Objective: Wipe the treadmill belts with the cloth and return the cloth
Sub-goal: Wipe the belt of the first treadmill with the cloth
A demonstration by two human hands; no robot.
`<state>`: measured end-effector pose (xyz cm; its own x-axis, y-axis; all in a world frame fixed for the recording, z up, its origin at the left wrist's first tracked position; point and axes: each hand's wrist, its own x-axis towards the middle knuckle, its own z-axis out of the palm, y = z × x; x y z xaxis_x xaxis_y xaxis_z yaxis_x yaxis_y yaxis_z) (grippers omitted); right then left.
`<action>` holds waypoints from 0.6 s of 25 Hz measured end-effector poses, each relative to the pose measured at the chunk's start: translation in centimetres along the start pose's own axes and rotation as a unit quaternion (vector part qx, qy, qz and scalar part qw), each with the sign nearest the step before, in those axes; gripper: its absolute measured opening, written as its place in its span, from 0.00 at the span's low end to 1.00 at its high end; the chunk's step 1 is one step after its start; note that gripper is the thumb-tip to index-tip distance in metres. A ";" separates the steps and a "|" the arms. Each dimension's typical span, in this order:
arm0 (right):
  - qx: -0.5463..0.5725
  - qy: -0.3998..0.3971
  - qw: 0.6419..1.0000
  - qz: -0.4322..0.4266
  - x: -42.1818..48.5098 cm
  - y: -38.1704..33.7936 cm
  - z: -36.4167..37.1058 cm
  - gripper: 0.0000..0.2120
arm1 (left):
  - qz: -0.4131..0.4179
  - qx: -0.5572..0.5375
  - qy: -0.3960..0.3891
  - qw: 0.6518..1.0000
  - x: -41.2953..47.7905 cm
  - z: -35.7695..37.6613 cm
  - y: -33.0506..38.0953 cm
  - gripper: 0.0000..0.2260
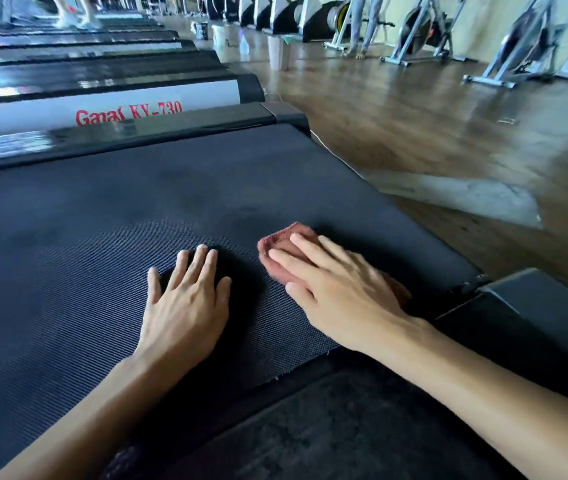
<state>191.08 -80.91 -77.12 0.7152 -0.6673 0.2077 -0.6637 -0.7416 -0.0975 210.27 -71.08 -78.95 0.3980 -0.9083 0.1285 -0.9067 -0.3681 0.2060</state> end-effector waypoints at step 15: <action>0.049 -0.025 0.996 -0.065 1.7 3.5 -0.9 0.23 | -0.026 0.013 -0.005 1.000 1.9 0.2 -2.0 0.28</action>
<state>189.78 -84.56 -76.23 0.8060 -0.5651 0.1761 -0.5410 -0.8240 -0.1682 212.79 -72.14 -79.33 0.4442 -0.8892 0.1092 -0.8878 -0.4206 0.1870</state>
